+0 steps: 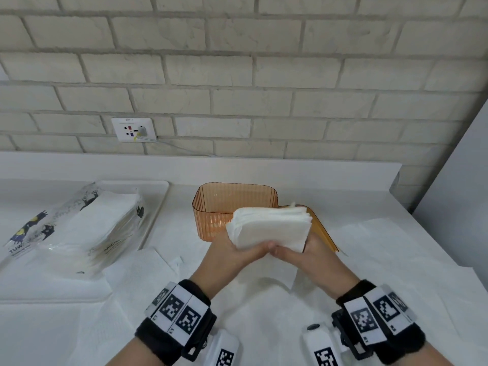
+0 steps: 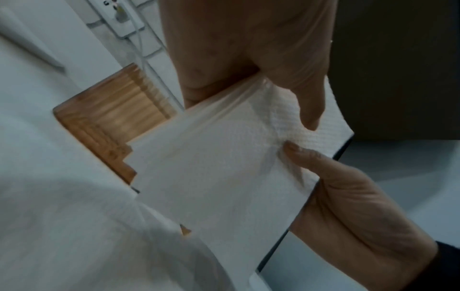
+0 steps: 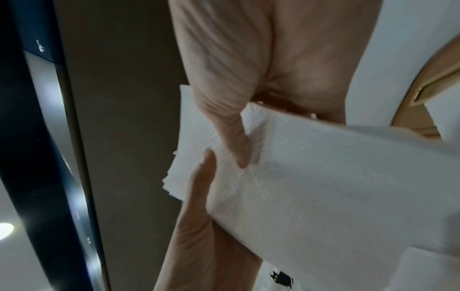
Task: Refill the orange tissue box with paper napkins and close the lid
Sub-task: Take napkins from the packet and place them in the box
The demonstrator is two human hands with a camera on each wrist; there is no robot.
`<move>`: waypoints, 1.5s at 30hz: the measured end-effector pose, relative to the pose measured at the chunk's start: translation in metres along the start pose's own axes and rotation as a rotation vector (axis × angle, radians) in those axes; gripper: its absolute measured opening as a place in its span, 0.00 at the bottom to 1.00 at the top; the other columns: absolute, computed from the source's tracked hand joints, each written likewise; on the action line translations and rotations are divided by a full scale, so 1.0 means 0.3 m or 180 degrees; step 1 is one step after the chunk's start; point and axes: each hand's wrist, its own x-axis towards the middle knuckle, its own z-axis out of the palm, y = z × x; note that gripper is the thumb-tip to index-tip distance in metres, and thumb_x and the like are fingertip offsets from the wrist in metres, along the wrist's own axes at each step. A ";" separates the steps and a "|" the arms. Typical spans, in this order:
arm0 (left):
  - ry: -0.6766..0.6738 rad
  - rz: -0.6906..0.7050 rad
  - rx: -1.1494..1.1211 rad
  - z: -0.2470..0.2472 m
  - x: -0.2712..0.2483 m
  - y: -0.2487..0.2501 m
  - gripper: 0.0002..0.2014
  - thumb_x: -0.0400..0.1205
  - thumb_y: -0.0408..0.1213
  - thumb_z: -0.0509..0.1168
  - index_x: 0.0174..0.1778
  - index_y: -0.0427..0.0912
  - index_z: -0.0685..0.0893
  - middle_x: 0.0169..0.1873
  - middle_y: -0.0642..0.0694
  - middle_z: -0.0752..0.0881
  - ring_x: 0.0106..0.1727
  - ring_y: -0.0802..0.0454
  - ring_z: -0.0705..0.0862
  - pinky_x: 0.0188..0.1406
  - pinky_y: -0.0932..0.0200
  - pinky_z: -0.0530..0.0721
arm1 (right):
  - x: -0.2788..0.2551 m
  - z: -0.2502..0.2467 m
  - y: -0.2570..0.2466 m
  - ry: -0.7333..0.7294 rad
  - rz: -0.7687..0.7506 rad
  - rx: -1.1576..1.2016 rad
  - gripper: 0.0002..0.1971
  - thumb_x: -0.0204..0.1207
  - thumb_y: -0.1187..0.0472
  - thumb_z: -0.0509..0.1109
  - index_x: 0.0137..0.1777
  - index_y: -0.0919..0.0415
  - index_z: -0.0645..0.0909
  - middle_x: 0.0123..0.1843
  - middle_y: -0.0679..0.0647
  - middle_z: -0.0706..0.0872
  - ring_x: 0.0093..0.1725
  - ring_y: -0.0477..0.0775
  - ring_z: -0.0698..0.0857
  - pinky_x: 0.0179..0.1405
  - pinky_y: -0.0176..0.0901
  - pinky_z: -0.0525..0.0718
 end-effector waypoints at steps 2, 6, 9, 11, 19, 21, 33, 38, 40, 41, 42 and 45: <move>-0.0061 -0.0109 0.0057 -0.015 -0.004 0.003 0.17 0.71 0.36 0.76 0.56 0.42 0.85 0.47 0.56 0.91 0.51 0.60 0.88 0.45 0.70 0.83 | -0.004 -0.010 0.015 -0.0171 0.0165 -0.0023 0.23 0.66 0.61 0.80 0.61 0.51 0.81 0.56 0.48 0.89 0.58 0.45 0.86 0.58 0.40 0.84; -0.0283 -0.0308 0.0381 0.002 -0.019 -0.008 0.14 0.71 0.35 0.77 0.49 0.52 0.85 0.41 0.62 0.90 0.45 0.66 0.87 0.41 0.73 0.80 | -0.002 0.017 0.053 -0.0281 0.0501 -0.0189 0.22 0.60 0.63 0.83 0.54 0.53 0.83 0.51 0.52 0.89 0.53 0.45 0.87 0.58 0.42 0.85; -0.0123 -0.0235 0.0322 0.007 -0.011 0.001 0.12 0.73 0.36 0.76 0.49 0.54 0.86 0.42 0.60 0.91 0.45 0.64 0.88 0.42 0.71 0.82 | 0.014 0.022 0.023 -0.0238 0.0398 -0.0222 0.21 0.60 0.62 0.84 0.53 0.54 0.84 0.50 0.54 0.89 0.52 0.46 0.88 0.56 0.41 0.86; 0.0063 -0.0241 0.0201 -0.002 -0.001 0.011 0.11 0.73 0.35 0.75 0.50 0.52 0.87 0.43 0.55 0.92 0.46 0.60 0.89 0.42 0.68 0.84 | 0.020 0.002 0.001 -0.0217 0.0308 -0.0217 0.20 0.63 0.64 0.82 0.54 0.50 0.83 0.50 0.49 0.89 0.51 0.43 0.88 0.52 0.37 0.86; 0.0193 -0.0951 -0.0890 -0.018 0.000 0.000 0.20 0.76 0.46 0.72 0.63 0.47 0.83 0.56 0.46 0.90 0.58 0.45 0.88 0.60 0.43 0.85 | -0.005 0.004 0.035 -0.0183 0.0488 0.0249 0.24 0.67 0.54 0.74 0.64 0.53 0.77 0.57 0.50 0.89 0.55 0.50 0.88 0.58 0.49 0.85; 0.0188 -0.1130 -0.1088 -0.014 -0.001 -0.008 0.20 0.78 0.47 0.66 0.65 0.45 0.82 0.58 0.46 0.89 0.59 0.45 0.88 0.63 0.43 0.83 | 0.000 0.007 0.041 -0.0126 0.0524 0.0460 0.26 0.67 0.53 0.73 0.66 0.54 0.76 0.59 0.51 0.88 0.58 0.51 0.87 0.61 0.53 0.84; 0.0631 -0.1351 -0.0969 0.049 -0.042 -0.063 0.15 0.88 0.43 0.54 0.57 0.42 0.85 0.48 0.48 0.91 0.48 0.50 0.89 0.39 0.56 0.87 | 0.001 0.055 0.081 0.0821 0.0544 -0.1264 0.30 0.71 0.57 0.76 0.67 0.48 0.63 0.62 0.47 0.69 0.58 0.49 0.76 0.55 0.37 0.78; 0.0618 -0.1199 -0.0835 0.079 -0.046 -0.054 0.11 0.87 0.40 0.57 0.52 0.39 0.83 0.42 0.48 0.89 0.42 0.52 0.87 0.34 0.59 0.85 | -0.012 0.075 0.045 0.0819 -0.0276 -0.1790 0.16 0.75 0.63 0.71 0.55 0.46 0.68 0.56 0.45 0.75 0.45 0.43 0.80 0.40 0.26 0.77; 0.0621 -0.1143 -0.0837 0.089 -0.043 -0.046 0.12 0.87 0.41 0.57 0.52 0.39 0.83 0.42 0.47 0.89 0.42 0.52 0.88 0.34 0.58 0.85 | -0.019 0.084 0.021 0.0809 -0.0533 -0.1856 0.08 0.78 0.60 0.67 0.53 0.48 0.72 0.52 0.44 0.78 0.43 0.42 0.81 0.39 0.27 0.80; 0.0624 -0.1112 -0.0840 0.093 -0.042 -0.043 0.13 0.87 0.42 0.57 0.54 0.39 0.83 0.43 0.45 0.89 0.43 0.51 0.88 0.34 0.57 0.85 | -0.023 0.090 0.010 0.0808 -0.0641 -0.1919 0.05 0.80 0.57 0.65 0.52 0.49 0.73 0.52 0.44 0.78 0.43 0.42 0.81 0.40 0.28 0.81; 0.0620 -0.1082 -0.0844 0.095 -0.041 -0.038 0.14 0.87 0.43 0.57 0.55 0.38 0.83 0.45 0.44 0.89 0.43 0.51 0.88 0.34 0.57 0.86 | -0.027 0.095 0.000 0.0812 -0.0736 -0.1996 0.04 0.80 0.53 0.63 0.53 0.50 0.74 0.51 0.43 0.78 0.43 0.41 0.80 0.39 0.28 0.80; 0.0625 -0.1021 -0.0850 0.099 -0.042 -0.025 0.16 0.86 0.45 0.58 0.55 0.36 0.83 0.44 0.44 0.88 0.40 0.53 0.87 0.31 0.59 0.84 | -0.027 0.104 -0.015 0.0852 -0.0855 -0.2289 0.11 0.79 0.46 0.61 0.53 0.52 0.75 0.50 0.44 0.77 0.42 0.41 0.79 0.39 0.31 0.80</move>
